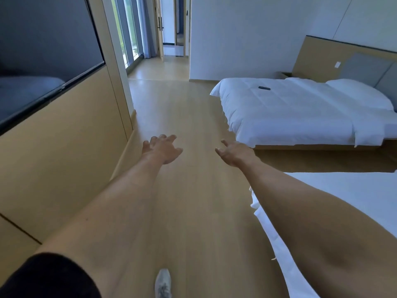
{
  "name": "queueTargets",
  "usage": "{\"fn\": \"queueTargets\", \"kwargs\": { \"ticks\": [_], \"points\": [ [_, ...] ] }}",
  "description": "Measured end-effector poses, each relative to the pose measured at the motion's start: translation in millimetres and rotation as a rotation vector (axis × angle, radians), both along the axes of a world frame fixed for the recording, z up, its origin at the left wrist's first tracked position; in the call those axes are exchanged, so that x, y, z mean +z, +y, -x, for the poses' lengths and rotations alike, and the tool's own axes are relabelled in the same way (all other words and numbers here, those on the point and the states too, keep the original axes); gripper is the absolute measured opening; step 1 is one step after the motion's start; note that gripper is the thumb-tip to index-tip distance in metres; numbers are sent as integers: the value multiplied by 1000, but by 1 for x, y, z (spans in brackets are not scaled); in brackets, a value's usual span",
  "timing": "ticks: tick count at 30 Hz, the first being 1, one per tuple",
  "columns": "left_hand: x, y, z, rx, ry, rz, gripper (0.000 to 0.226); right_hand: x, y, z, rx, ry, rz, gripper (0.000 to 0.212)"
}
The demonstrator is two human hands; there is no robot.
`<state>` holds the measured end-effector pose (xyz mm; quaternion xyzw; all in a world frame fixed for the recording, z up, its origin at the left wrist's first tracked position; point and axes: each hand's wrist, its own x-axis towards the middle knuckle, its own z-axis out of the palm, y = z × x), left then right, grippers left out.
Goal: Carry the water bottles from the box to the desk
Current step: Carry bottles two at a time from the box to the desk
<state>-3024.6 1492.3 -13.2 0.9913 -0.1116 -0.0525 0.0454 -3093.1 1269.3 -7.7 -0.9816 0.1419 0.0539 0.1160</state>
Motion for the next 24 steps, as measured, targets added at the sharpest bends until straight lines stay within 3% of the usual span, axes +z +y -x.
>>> {"fn": "queueTargets", "kwargs": {
  "ticks": [13,24],
  "points": [
    [-6,18,-257,-82,60,-21,66,-3,5,-234,-83,57,29,60],
    [-14,-21,-413,-121,100,35,61,-16,-40,-378,-124,143,-1,64]
  ]
}}
